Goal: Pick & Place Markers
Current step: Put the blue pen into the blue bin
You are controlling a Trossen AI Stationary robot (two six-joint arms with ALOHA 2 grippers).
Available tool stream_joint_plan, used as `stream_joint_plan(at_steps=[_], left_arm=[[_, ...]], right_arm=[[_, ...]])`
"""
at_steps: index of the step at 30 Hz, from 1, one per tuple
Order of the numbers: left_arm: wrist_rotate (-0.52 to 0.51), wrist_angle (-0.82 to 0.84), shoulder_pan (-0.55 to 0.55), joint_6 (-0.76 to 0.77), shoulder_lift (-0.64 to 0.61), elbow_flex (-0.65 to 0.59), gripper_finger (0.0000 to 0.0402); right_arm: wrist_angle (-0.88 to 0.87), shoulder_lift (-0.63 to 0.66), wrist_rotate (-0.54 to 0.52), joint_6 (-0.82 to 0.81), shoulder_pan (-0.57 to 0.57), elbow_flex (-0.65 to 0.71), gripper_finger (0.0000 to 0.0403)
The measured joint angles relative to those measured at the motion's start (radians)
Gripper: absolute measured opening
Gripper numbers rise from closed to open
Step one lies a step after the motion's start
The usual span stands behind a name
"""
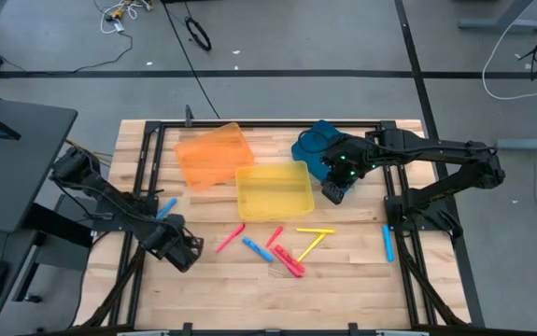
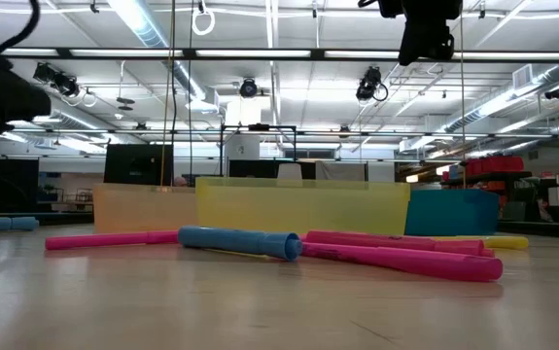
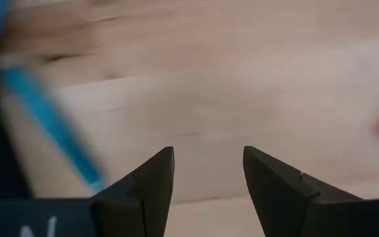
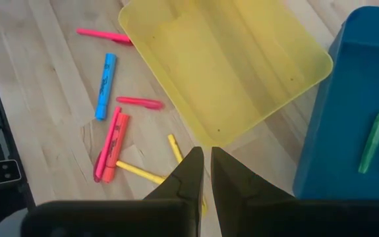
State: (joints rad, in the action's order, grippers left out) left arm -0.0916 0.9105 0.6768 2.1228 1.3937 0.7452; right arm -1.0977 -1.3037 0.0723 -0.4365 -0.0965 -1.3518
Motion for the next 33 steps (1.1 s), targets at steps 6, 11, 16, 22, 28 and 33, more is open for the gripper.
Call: stream_joint_plan(at_steps=[6, 11, 16, 22, 28, 33], left_arm=[[0.040, 0.116, 0.036, 0.306, 0.000, 0.000, 0.0188], [0.116, 0.231, 0.056, 0.353, 0.000, 0.000, 0.0188], [0.132, 0.283, 0.075, 0.367, 0.000, 0.000, 0.0188], [0.125, 0.262, 0.089, 0.376, 0.046, 0.000, 0.0188], [0.122, 0.165, 0.102, 0.372, 0.148, 0.001, 0.0188], [0.121, 0.160, 0.103, 0.371, 0.204, 0.000, 0.0188]], right_arm=[[0.000, 0.000, 0.000, -0.026, 0.000, 0.000, 0.0034], [0.000, 0.000, 0.000, -0.030, 0.000, 0.000, 0.0034], [0.002, 0.000, 0.000, -0.053, 0.000, 0.000, 0.0034], [0.008, 0.000, 0.000, -0.074, 0.000, 0.000, 0.0034], [0.014, 0.000, 0.000, -0.079, 0.000, 0.000, 0.0034], [0.024, 0.000, 0.004, -0.079, 0.000, 0.000, 0.0034]])
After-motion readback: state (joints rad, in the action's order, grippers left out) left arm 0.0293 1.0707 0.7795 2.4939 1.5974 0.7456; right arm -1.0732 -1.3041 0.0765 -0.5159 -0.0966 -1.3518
